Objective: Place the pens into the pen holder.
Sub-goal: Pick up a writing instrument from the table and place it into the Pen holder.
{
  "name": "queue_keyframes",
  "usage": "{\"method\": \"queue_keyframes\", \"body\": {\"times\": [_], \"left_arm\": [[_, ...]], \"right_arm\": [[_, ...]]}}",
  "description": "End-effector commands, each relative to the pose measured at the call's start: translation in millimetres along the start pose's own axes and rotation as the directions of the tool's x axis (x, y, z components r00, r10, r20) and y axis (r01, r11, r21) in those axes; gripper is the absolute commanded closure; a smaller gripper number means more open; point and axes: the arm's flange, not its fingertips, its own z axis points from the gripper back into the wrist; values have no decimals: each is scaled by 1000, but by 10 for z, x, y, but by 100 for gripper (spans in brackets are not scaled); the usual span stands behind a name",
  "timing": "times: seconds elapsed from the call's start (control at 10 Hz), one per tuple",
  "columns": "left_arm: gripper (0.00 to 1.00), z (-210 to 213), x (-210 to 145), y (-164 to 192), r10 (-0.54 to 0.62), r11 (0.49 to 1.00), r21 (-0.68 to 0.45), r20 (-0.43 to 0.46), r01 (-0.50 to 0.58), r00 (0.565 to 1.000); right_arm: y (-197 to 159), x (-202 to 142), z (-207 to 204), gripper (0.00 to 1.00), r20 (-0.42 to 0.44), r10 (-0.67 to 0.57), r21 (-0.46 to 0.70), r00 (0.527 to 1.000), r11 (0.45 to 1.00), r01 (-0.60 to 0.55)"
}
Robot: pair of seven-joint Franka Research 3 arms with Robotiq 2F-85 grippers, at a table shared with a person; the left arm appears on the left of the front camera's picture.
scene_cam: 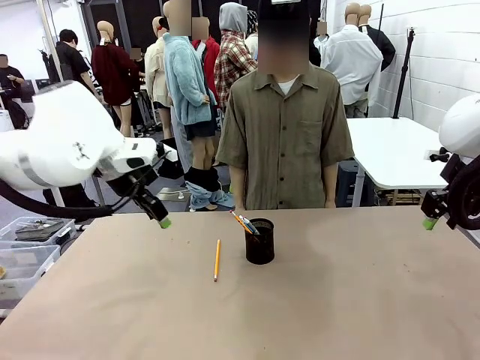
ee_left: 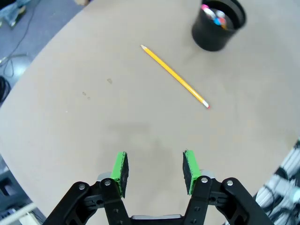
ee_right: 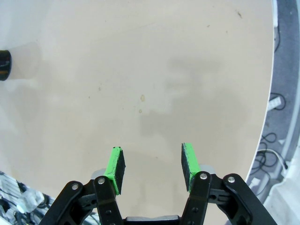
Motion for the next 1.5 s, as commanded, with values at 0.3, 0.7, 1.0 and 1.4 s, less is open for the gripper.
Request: {"method": "queue_keyframes", "body": {"times": [0.3,0.7,1.0,1.4], "left_arm": [[38,-4,1,0,-15,1000,-1,-5,15,1000],[38,-280,368,-217,304,950,108,-115,-292,946],[38,-656,721,-426,454,891,61,-119,-450,883],[38,-836,701,-464,500,866,68,-133,-495,856]], "right_arm": [[19,-3,-22,38,-5,-12,-40,1000,999,12],[19,-3,-22,38,-5,-12,-40,1000,999,12],[19,-3,-22,38,-5,-12,-40,1000,999,12],[19,-3,-22,38,-5,-12,-40,1000,999,12]]}}
